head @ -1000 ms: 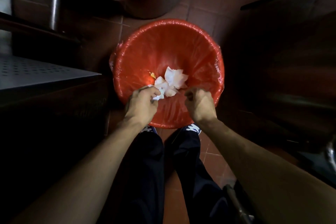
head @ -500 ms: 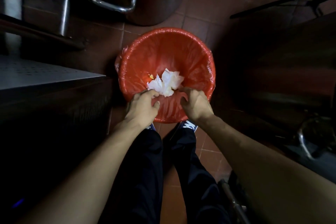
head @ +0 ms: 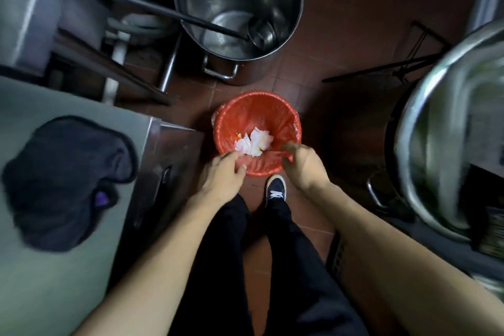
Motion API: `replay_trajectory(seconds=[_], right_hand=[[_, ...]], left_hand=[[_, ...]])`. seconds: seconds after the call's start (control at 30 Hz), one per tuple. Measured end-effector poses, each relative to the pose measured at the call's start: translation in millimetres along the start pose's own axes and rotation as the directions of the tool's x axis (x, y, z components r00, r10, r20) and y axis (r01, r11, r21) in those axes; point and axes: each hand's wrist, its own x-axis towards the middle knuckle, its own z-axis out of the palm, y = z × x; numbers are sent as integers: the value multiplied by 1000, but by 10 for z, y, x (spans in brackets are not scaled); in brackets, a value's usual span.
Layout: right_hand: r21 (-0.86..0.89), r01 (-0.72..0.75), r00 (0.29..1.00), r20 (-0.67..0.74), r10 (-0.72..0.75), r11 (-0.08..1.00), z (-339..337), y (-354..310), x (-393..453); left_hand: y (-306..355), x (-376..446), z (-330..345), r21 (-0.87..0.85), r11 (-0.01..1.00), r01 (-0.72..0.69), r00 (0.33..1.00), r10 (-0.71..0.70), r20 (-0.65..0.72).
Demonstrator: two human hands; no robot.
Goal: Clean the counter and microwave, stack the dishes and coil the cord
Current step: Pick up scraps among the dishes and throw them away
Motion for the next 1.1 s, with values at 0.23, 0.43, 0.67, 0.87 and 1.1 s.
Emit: replay_trajectory(seconds=[0.23, 0.43, 0.67, 0.87, 1.1], right_hand=[[-46, 211, 977, -16, -212, 976, -468, -399, -516], [-135, 399, 917, 56, -395, 907, -794, -544, -882], [-137, 650, 760, 108, -641, 747, -911, -911, -1330], [-170, 794, 608, 248, -754, 584, -592, -1410, -1829], [-148, 915, 403, 378, -834, 375, 63, -1995, -2560]], left_hand=[[378, -766, -469, 56, 998, -33, 981, 43, -190], [509, -1490, -518, 69, 998, -10, 929, 35, -369], [374, -2336, -292, -93, 993, 78, 855, -115, -506], [28, -3057, -131, -177, 971, 159, 782, -233, -578], [-664, -3983, 78, -342, 904, 257, 619, -426, -660]])
